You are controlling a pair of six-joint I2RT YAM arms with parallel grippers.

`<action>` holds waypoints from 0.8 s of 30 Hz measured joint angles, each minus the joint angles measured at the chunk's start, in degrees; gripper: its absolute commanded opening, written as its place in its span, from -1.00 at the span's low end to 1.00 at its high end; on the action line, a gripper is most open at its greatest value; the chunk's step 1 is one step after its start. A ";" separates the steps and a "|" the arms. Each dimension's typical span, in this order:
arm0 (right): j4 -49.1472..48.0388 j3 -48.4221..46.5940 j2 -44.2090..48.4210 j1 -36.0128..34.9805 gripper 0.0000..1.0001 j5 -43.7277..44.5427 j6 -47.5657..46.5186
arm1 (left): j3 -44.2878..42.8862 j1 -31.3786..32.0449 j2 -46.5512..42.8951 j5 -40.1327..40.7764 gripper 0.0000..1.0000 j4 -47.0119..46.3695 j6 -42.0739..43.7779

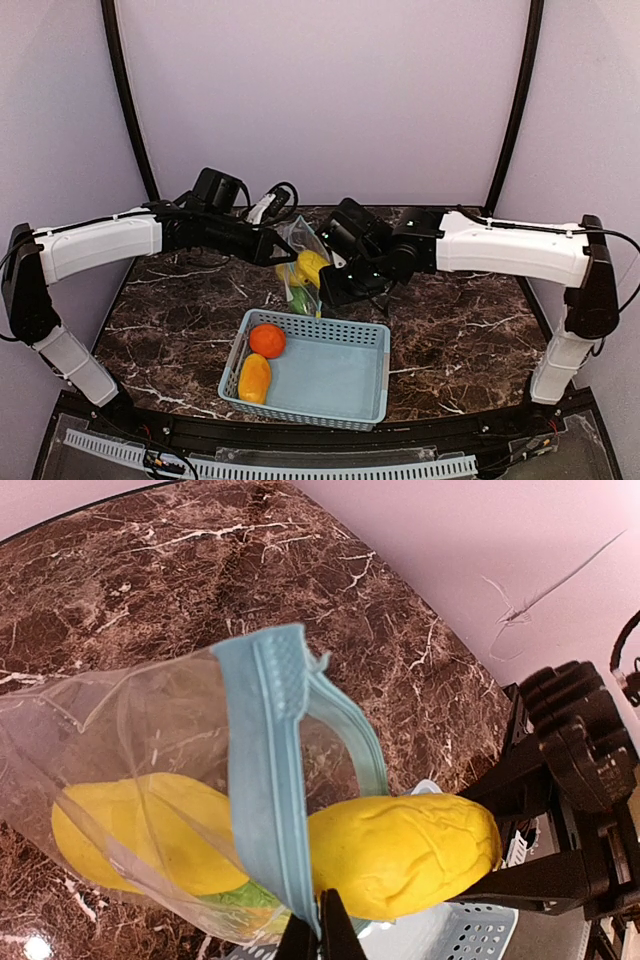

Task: Place the food in the zip-top bag and seal the zipper
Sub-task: Place the fake fruit in the zipper food storage bag.

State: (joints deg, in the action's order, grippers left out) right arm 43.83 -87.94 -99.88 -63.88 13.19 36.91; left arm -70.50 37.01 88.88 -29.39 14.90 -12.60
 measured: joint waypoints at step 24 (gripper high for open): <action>-0.52 -9.31 -6.49 5.68 -0.24 -7.82 2.67 | 0.00 1.49 0.00 -1.29 -0.99 -0.09 0.00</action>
State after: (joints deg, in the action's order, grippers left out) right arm 43.31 -97.25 -106.37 -58.19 5.37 39.57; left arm -70.50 38.50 88.88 -30.68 14.81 -12.60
